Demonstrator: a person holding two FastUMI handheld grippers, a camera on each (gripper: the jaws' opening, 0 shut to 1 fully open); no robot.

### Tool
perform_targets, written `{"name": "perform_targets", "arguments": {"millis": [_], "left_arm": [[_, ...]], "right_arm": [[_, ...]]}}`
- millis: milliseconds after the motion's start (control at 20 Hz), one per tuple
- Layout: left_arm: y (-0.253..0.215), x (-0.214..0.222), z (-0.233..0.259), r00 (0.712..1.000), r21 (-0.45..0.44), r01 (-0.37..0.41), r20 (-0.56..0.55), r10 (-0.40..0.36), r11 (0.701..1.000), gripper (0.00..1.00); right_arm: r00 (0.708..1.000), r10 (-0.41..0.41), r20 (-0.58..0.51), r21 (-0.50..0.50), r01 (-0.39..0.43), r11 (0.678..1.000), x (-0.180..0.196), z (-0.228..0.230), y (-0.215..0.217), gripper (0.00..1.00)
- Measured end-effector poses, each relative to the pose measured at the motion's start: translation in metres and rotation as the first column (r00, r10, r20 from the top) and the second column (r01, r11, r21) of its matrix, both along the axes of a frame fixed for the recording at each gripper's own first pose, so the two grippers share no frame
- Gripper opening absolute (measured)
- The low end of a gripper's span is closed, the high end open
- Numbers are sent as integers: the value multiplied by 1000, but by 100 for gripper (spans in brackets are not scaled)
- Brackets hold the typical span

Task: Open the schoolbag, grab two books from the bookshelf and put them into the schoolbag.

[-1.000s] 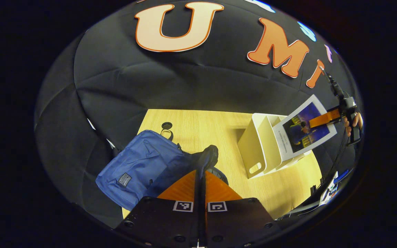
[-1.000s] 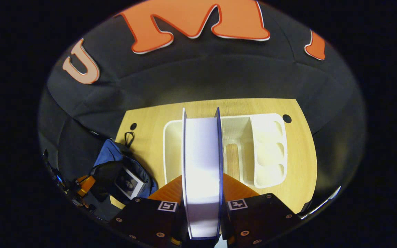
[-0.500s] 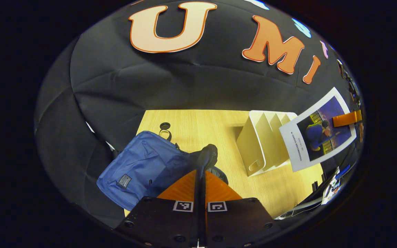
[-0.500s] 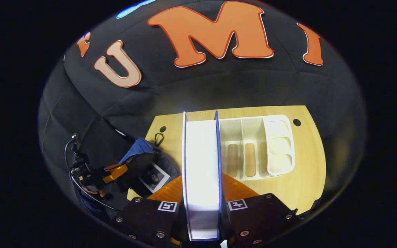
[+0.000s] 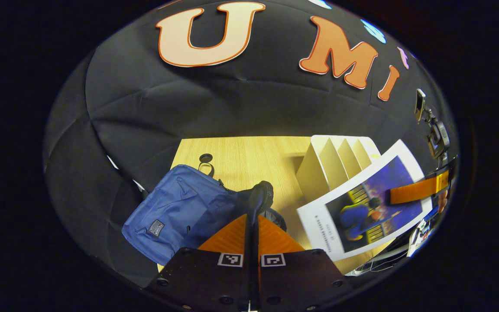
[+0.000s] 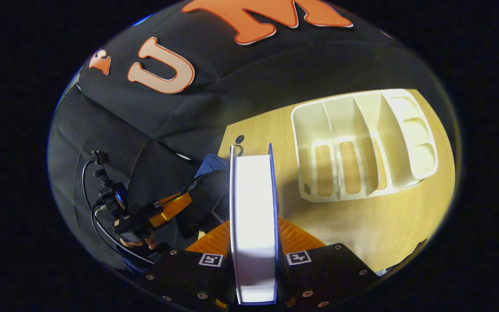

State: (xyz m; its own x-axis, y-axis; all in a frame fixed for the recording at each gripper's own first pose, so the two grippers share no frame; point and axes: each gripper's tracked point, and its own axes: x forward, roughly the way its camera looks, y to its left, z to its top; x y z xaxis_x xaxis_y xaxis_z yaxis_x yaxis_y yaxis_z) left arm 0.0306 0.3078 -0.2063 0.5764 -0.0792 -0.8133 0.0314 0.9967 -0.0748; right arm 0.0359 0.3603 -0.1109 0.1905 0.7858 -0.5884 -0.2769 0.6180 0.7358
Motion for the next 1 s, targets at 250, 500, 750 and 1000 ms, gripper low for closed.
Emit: {"name": "perform_targets", "arguments": {"millis": [250,500,750,1000], "left_arm": [[4,-2,-1,1000,2,-1,-4,1,1000,1],[11,-1,-1,1000,7,-12,1,12,1000,5],[9,1,-3,1000,12,-11,-9,11,1000,5],[4,1,-6,1000,18,4,-31,-3,1000,1]], "right_arm": [[998,8,-61,88,-2,996,-1,-19,57,37],[988,-45,-145,167,70,983,3,-34,93,37],[965,-134,-224,202,181,963,-11,-61,124,37],[944,-180,-275,211,242,947,-28,-79,156,37]]}}
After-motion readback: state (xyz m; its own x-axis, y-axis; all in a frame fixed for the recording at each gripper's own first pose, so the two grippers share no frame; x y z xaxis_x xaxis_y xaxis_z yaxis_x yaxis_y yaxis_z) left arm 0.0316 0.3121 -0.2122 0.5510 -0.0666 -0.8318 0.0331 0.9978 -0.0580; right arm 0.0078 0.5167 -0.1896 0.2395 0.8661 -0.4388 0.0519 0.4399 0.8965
